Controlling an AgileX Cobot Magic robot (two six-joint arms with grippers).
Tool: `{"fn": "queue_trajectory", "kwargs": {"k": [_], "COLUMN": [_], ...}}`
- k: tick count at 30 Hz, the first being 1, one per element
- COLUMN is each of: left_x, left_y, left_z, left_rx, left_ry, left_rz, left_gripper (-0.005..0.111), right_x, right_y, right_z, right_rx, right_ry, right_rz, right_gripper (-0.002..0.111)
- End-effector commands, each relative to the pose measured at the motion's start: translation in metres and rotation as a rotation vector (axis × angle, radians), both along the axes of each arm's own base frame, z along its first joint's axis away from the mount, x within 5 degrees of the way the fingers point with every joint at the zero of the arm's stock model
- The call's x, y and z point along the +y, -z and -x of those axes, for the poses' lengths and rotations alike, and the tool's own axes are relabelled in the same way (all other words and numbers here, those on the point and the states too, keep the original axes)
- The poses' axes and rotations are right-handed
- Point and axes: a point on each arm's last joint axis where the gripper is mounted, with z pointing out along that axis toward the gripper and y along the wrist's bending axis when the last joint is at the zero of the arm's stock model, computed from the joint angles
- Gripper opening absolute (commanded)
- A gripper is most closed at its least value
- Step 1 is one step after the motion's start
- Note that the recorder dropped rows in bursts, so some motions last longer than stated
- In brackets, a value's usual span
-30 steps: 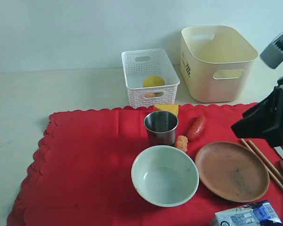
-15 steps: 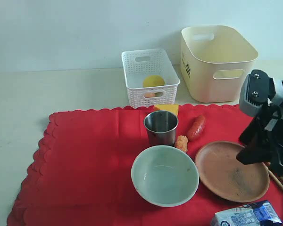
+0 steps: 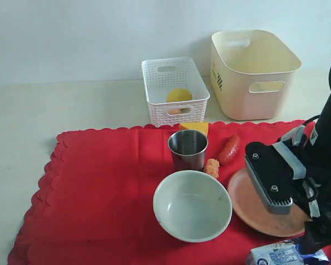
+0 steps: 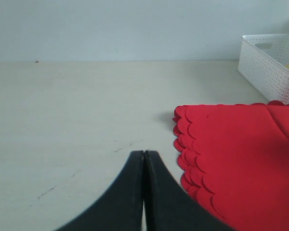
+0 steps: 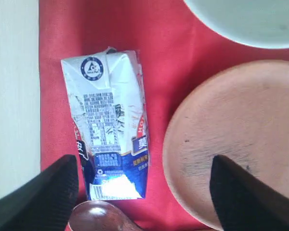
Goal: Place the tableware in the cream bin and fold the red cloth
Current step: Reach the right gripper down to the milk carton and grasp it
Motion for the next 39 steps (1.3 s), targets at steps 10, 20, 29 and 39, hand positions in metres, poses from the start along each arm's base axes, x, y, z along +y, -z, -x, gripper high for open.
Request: {"fn": "queue_trajectory", "kwargs": {"k": [10, 20, 29, 39], "left_x": [0.000, 0.000, 0.000, 0.000], "left_y": [-0.001, -0.001, -0.001, -0.001], "left_z": [0.000, 0.000, 0.000, 0.000], "left_rx": [-0.017, -0.017, -0.017, -0.017], "left_ry": [0.000, 0.000, 0.000, 0.000], "left_rz": [0.005, 0.005, 0.005, 0.005], "left_gripper": [0.000, 0.000, 0.000, 0.000], "right_x": [0.009, 0.009, 0.007, 0.009], "right_y": [0.045, 0.060, 0.075, 0.062], "right_z": [0.038, 0.039, 0.043, 0.041], "right_rx": [-0.037, -0.161, -0.060, -0.059], "right_ry": [0.107, 0.158, 0.152, 0.200], "right_rz": [0.077, -0.013, 0.057, 0.052], "right_gripper": [0.088, 0.087, 0.051, 0.000]}}
